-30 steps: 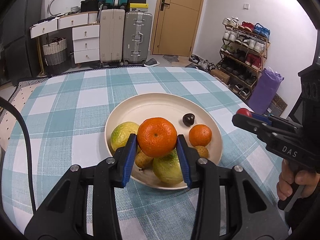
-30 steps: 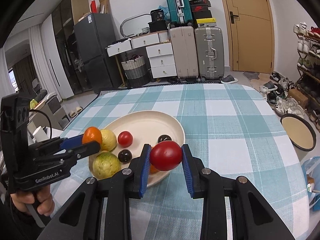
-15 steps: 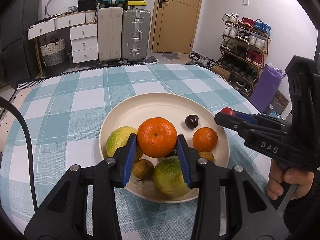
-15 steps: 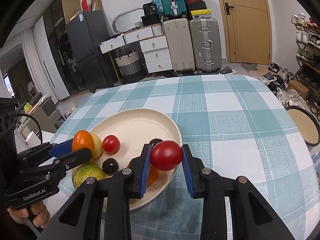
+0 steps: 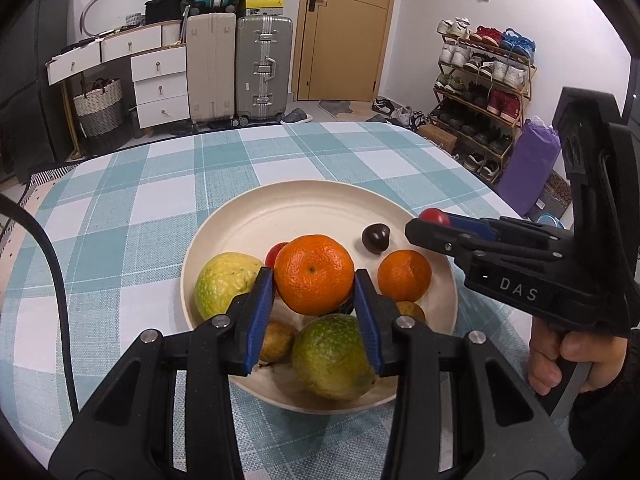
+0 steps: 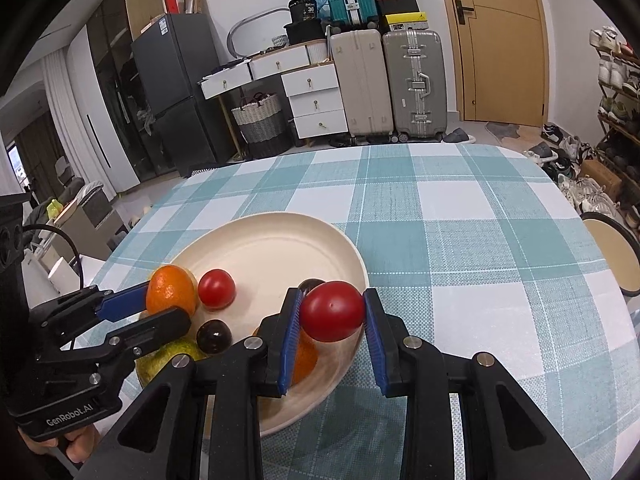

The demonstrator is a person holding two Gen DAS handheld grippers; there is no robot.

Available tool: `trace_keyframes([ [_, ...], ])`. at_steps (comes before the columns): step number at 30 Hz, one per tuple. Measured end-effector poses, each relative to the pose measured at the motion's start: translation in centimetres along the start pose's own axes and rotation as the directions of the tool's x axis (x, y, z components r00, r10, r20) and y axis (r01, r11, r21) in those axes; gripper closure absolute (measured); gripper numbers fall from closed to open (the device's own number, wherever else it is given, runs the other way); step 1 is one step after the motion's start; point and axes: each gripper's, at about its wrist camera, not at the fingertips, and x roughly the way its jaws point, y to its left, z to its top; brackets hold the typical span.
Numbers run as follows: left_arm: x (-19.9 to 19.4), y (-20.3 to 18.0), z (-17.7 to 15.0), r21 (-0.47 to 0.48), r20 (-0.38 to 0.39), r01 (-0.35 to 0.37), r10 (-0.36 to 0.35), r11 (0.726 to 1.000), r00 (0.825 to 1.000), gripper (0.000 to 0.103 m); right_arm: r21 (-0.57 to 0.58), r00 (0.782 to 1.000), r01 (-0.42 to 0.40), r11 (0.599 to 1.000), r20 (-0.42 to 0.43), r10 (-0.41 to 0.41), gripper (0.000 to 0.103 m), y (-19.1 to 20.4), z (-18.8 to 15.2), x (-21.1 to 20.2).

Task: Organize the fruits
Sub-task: 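Lower and open the left gripper on the plate while the right releases the tomato there, then withdraw both grippers back from the plate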

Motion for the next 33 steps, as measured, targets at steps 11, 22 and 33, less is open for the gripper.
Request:
trace_keyframes([
  [11,-0.9,0.3,-0.4,-0.011,0.008,-0.017,0.017,1.000,1.000,0.044,-0.046,0.999,0.023,0.999,0.042,-0.022,0.036,0.4,-0.8,-2.1],
  [22,-6.0,1.2,-1.6,-0.046,0.100,-0.080,0.085,0.996,0.991,0.000,-0.077,0.994,0.019,0.997,0.112,-0.010,0.000,0.8,-2.4,-5.5],
  [33,-10.4,1.0,-4.8,-0.055,0.154,-0.122,0.130,0.991,0.980,0.000,-0.139,0.982,-0.009,0.990,0.187,0.035,0.000,2.1,-4.3,-8.1],
])
